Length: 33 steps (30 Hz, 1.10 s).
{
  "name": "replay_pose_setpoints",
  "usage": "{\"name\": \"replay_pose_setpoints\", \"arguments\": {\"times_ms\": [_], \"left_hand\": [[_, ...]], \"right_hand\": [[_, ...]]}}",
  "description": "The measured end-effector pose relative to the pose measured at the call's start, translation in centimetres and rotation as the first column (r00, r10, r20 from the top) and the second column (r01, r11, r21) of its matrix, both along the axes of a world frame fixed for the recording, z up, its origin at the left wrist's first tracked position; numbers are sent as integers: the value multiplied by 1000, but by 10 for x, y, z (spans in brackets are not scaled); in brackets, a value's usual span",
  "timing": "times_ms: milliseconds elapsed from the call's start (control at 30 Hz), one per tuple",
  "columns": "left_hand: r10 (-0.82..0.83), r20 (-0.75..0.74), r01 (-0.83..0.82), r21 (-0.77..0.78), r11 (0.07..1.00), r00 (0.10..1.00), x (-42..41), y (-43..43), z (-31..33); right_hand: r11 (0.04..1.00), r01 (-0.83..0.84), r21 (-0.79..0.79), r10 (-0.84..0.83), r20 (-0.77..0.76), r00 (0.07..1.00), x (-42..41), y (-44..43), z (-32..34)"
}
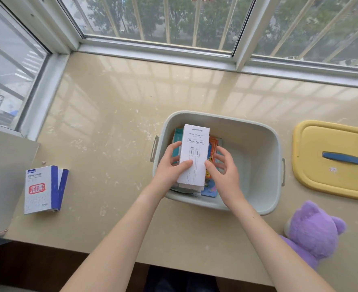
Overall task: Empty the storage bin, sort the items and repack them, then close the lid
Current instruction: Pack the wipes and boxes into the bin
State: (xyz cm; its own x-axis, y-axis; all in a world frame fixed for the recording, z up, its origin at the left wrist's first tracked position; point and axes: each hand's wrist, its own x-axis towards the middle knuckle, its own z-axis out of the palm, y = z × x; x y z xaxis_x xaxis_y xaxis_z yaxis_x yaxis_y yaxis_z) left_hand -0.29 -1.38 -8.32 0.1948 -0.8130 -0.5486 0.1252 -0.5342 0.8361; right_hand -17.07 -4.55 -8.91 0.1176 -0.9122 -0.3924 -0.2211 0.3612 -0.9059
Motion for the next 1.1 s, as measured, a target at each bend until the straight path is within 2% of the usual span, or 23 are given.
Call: {"name": "replay_pose_setpoints", "arguments": {"times_ms": [67,133,200,267,333,400,467,533,633,800,933,1100], "left_hand": [[3,24,-3,-4,1000,1000,-3,0,-4],[-9,113,11,-15,1000,994,-8,0,-4],[-31,277,36,-15,999,960,-12,1,-6],[-48,459,74,-38,997,887,-14,2,-7],[-81,671,177,-76,981,737,-15,5,-6],[-73,860,368,-138,920,505,-16,7,-6],[-70,935,551,-142,822,347,-18,9,-9],[-118,955,612,-78,787,274,-21,9,-14],[-176,950,601,-16,799,260,-22,9,-14],[-166,941,570,-34,821,295,-19,12,25],[-100,942,538,-94,838,321,-12,24,86],[28,954,511,-185,839,300,-8,61,166]], "right_hand": [[999,-21,-45,19,-49,999,-4,2,-1],[997,-49,-67,42,-93,995,-8,4,-2],[993,-78,-91,63,-158,985,-12,5,-6],[984,-124,-127,89,-252,964,-17,6,-9],[968,-172,-181,106,-328,939,-22,6,-8],[954,-194,-229,97,-377,921,-27,8,-7],[941,-206,-268,80,-416,906,-32,9,-8],[936,-217,-278,77,-440,895,-35,9,-9],[927,-240,-289,84,-463,882,-39,10,-7],[888,-302,-347,81,-529,845,-46,12,23],[819,-358,-449,37,-580,814,-56,17,87],[708,-404,-579,-58,-618,784,-76,42,171]]}}
